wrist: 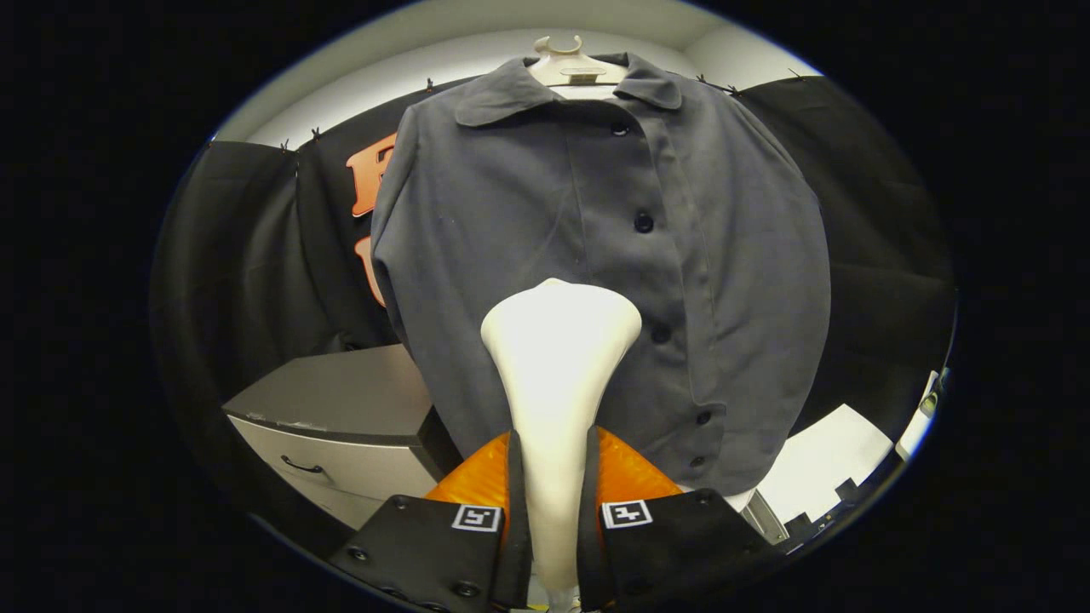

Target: Iron the clothes twice with a garment steamer, once on the left side and once on the right side.

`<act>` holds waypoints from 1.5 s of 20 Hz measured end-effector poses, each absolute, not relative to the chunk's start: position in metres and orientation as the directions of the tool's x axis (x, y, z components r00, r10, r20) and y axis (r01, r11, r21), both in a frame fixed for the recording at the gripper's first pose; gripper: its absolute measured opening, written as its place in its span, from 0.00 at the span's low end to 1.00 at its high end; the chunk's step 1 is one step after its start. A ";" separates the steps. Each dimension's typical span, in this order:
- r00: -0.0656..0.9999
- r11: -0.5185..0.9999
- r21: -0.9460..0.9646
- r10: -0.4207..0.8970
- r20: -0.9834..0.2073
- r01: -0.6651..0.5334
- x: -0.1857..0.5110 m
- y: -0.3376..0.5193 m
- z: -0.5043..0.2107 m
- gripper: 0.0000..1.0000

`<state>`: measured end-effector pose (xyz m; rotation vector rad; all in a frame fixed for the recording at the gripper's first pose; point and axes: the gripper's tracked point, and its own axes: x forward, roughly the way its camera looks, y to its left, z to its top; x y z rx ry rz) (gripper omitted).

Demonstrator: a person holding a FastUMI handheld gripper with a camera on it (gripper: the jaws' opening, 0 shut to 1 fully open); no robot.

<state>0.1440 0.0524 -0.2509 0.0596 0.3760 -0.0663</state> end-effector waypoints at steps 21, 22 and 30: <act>0.849 0.994 0.072 -0.034 -0.527 0.084 0.093 0.026 -0.359 0.29; 0.853 0.994 0.074 -0.034 -0.521 0.085 0.093 0.023 -0.351 0.29; 0.899 0.994 0.083 -0.026 -0.437 0.069 0.088 -0.003 -0.250 0.29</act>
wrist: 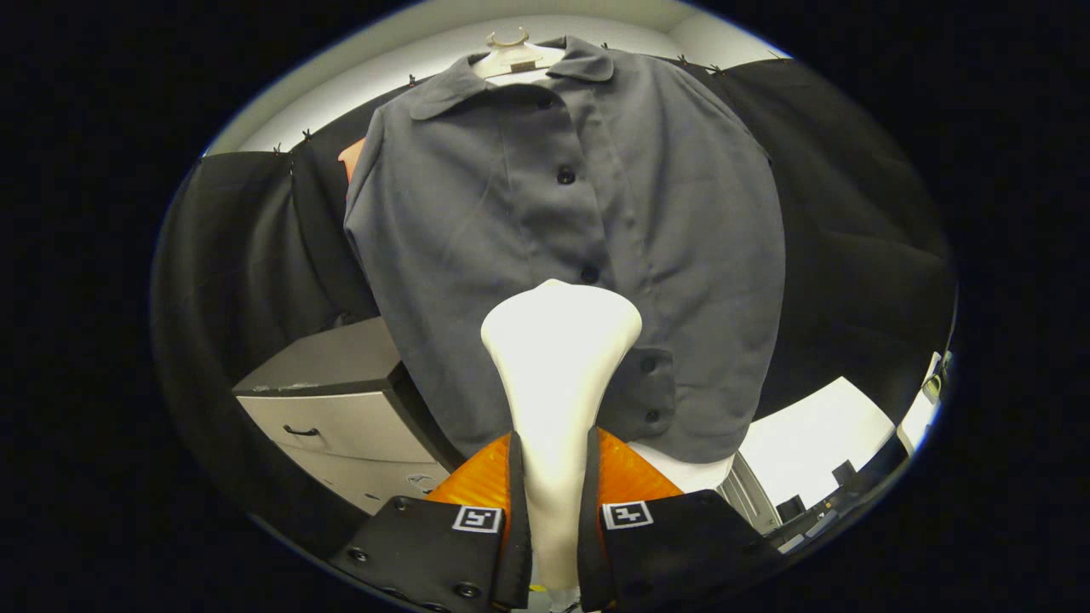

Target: Iron the clothes twice with a garment steamer, once on the left side and once on the right side.

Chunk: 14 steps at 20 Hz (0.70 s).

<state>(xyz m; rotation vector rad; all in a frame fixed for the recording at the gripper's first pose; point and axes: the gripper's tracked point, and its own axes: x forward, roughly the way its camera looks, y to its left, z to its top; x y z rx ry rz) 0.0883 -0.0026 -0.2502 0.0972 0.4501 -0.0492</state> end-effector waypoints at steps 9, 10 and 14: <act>0.950 0.997 0.073 -0.006 -0.311 0.031 0.114 -0.042 -0.129 0.29; 0.955 0.997 0.069 -0.002 -0.296 0.024 0.118 -0.045 -0.113 0.29; 0.974 0.999 0.040 -0.001 -0.225 0.010 0.138 -0.059 -0.057 0.29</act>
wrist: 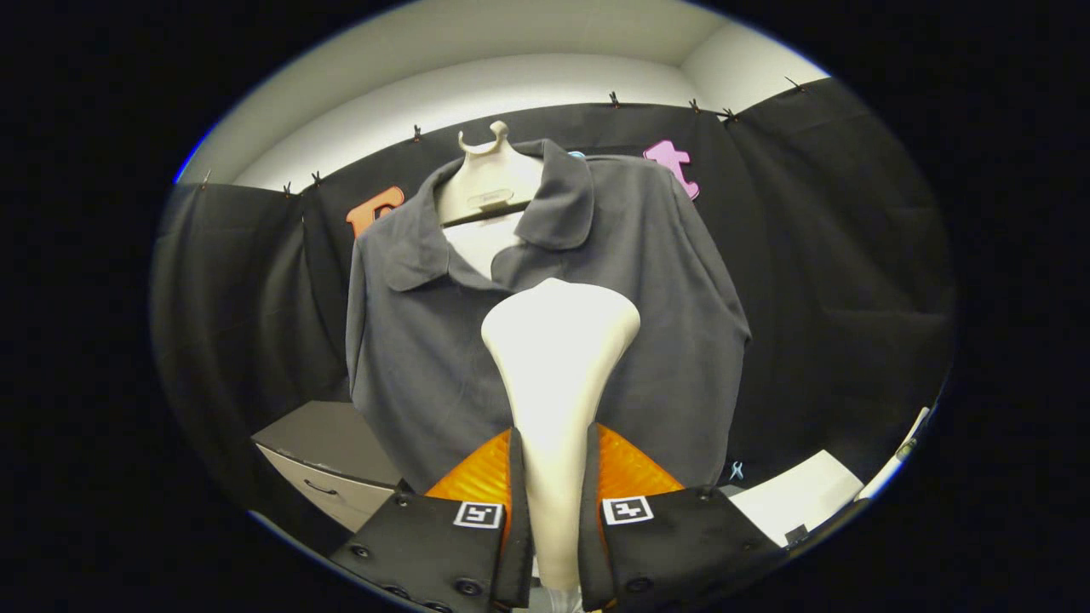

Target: Iron the clothes twice with a garment steamer, once on the left side and once on the right side.

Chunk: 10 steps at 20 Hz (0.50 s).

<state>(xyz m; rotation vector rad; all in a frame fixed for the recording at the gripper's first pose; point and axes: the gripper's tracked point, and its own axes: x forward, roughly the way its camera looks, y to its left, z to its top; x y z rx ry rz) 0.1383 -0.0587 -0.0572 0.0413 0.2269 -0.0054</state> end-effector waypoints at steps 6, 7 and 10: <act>0.986 0.999 0.038 -0.019 -0.163 0.025 0.166 -0.092 -0.011 0.29; 0.987 0.999 0.039 -0.025 -0.159 0.031 0.172 -0.097 -0.007 0.29; 0.987 0.998 0.038 -0.040 -0.155 0.046 0.183 -0.114 -0.007 0.29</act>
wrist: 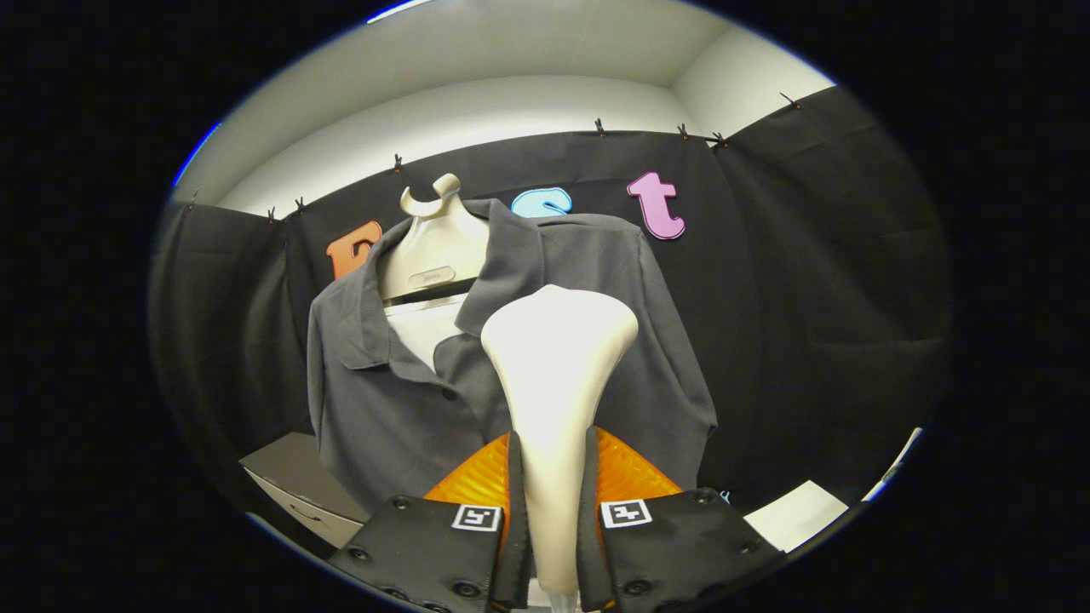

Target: Iron the clothes twice with a garment steamer, once on the left side and once on the right side.

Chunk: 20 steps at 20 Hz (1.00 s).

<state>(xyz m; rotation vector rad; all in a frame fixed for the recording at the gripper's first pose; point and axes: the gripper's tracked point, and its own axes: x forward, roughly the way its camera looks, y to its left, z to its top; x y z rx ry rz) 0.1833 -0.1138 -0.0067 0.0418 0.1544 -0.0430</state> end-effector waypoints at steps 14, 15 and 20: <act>0.972 0.998 0.059 -0.005 -0.233 0.019 0.180 -0.126 -0.071 0.29; 0.971 0.998 0.061 -0.003 -0.239 0.019 0.178 -0.126 -0.077 0.29; 0.957 0.996 0.083 0.005 -0.288 0.020 0.166 -0.123 -0.117 0.29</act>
